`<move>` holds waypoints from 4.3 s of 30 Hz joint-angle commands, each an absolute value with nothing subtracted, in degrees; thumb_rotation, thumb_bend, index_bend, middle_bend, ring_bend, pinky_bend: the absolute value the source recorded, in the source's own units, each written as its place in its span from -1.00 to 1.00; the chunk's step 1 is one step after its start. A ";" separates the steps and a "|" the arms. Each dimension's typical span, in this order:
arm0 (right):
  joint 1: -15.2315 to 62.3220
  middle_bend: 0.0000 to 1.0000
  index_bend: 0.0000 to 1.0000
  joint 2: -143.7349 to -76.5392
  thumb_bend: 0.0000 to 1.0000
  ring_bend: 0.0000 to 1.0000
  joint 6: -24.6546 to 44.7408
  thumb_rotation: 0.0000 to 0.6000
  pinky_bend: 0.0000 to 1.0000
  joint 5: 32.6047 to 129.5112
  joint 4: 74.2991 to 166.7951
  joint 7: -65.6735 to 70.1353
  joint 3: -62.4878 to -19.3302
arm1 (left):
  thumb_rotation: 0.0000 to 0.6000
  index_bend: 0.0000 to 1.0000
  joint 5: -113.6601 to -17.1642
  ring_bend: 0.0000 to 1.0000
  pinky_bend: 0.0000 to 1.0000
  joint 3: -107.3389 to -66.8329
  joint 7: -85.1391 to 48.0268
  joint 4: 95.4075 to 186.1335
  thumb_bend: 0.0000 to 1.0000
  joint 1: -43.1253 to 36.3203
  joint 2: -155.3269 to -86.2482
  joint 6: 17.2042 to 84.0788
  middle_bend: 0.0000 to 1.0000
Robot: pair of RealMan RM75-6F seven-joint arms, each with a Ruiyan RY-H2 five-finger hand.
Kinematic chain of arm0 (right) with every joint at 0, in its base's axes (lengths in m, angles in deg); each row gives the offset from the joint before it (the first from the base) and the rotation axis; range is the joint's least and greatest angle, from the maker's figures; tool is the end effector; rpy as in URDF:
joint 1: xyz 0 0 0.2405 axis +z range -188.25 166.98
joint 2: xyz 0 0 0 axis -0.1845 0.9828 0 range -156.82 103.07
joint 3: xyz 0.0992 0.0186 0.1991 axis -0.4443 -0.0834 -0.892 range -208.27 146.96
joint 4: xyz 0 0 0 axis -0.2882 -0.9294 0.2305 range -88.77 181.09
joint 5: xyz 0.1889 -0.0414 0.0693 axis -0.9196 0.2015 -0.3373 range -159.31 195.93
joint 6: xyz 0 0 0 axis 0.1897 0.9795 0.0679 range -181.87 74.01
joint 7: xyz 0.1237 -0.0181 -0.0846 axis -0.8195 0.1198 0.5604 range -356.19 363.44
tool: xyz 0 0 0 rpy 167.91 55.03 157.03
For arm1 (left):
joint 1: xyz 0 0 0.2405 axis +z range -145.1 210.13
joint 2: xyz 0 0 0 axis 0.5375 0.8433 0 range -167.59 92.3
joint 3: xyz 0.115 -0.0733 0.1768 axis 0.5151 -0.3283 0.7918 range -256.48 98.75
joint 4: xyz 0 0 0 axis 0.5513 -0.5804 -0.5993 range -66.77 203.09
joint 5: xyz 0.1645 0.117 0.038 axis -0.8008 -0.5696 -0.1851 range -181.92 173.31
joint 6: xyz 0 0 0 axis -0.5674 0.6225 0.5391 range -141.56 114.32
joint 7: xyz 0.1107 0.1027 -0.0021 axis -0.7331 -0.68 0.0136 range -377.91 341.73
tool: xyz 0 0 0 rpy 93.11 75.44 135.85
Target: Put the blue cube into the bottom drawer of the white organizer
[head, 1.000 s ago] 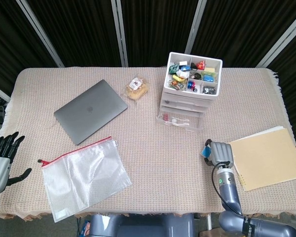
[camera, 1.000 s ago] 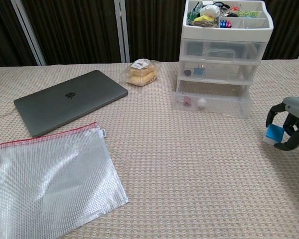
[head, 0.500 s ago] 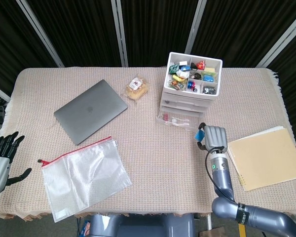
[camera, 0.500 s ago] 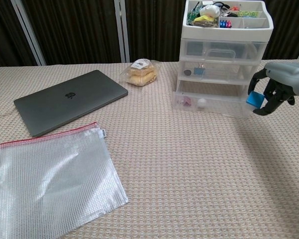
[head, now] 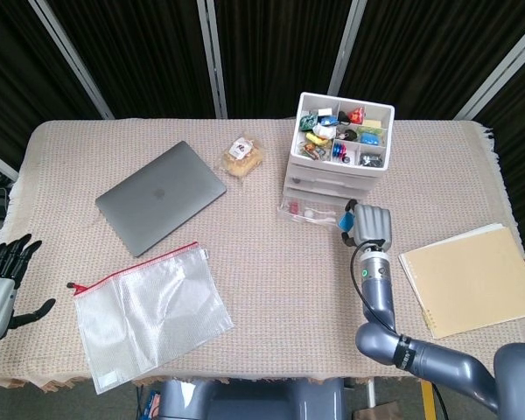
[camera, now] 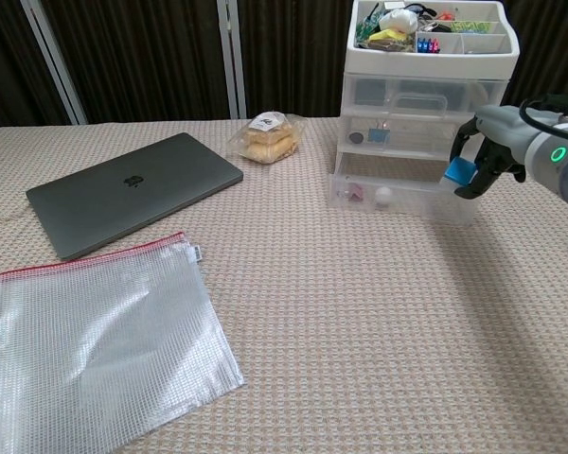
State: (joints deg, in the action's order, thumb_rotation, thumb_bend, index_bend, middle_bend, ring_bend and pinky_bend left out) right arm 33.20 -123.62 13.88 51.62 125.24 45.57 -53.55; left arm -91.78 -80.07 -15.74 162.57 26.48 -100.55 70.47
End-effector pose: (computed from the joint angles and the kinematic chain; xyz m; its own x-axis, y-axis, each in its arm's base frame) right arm -0.1494 -0.3685 0.0092 0.3915 -0.1832 0.9018 -0.8959 0.1478 0.4190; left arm -0.2708 0.1842 0.1438 0.3488 0.0437 0.9362 0.9366 -0.0528 -0.3465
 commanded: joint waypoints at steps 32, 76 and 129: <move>35.16 0.69 -0.39 -126.67 -0.67 0.75 13.43 1.00 0.37 50.42 117.33 43.72 -54.72 | 1.00 -0.87 -91.56 -1.00 -1.00 -80.07 -15.87 163.17 -0.52 26.30 -100.29 70.02 -1.00; 31.90 -0.90 -0.66 -122.10 -0.55 -1.00 14.75 1.00 -0.86 100.38 109.22 59.23 -26.15 | 1.00 -0.86 -93.19 -1.00 -1.00 -80.10 -14.85 162.09 -0.52 26.79 -101.16 72.07 -1.00; 29.66 -0.82 -0.55 -127.72 -0.55 -1.00 6.44 1.00 -0.94 103.32 95.98 69.04 -29.62 | 1.00 -0.86 -91.48 -1.00 -1.00 -80.32 -14.19 163.82 -0.52 26.73 -100.67 70.87 -1.00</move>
State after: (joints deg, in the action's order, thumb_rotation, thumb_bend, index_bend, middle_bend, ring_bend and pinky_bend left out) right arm 29.75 -127.58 6.62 103.61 96.26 68.76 -29.39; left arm -91.48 -80.32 -14.18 163.82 26.73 -100.68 70.87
